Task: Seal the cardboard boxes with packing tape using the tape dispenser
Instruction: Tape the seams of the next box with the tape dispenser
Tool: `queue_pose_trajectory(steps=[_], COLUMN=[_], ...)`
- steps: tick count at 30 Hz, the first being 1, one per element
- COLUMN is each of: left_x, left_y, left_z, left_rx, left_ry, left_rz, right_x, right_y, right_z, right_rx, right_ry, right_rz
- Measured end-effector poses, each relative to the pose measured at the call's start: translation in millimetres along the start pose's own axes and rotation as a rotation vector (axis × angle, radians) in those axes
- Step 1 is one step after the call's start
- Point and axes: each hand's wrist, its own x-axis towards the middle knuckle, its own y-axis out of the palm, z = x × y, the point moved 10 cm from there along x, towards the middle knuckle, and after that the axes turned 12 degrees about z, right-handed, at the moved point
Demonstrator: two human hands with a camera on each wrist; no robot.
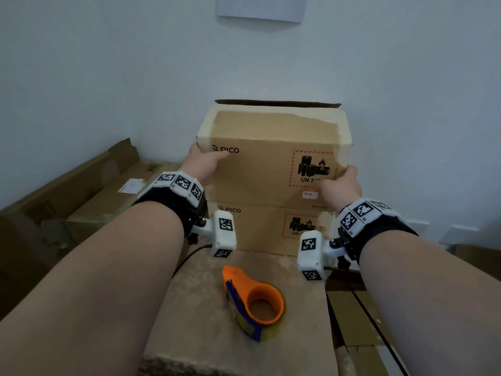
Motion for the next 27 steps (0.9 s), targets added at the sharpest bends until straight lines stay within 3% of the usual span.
queue_pose_trajectory(steps=[7,15,20,24,27], left_x=[-30,-116,-180,-200,-259], left_y=[-19,-62,-100,-170,-186], left_z=[-11,-50,-44,-5,1], left_rx=[-0.197,-0.222,-0.189,-0.158,-0.169], left_ry=[0.041,0.157,0.158,0.094,0.075], left_rz=[-0.074,-0.179,-0.216,-0.345,-0.452], right_x=[-14,-73,-126,-172,-200], right_y=[6,23,49,82,104], right_z=[7,32,39,46,52], right_rx=[0.176,0.308,0.3,0.256,0.245], right_ry=[-0.031,-0.079,-0.11,-0.121,-0.129], right_rz=[0.03,0.134,0.237,0.376,0.474])
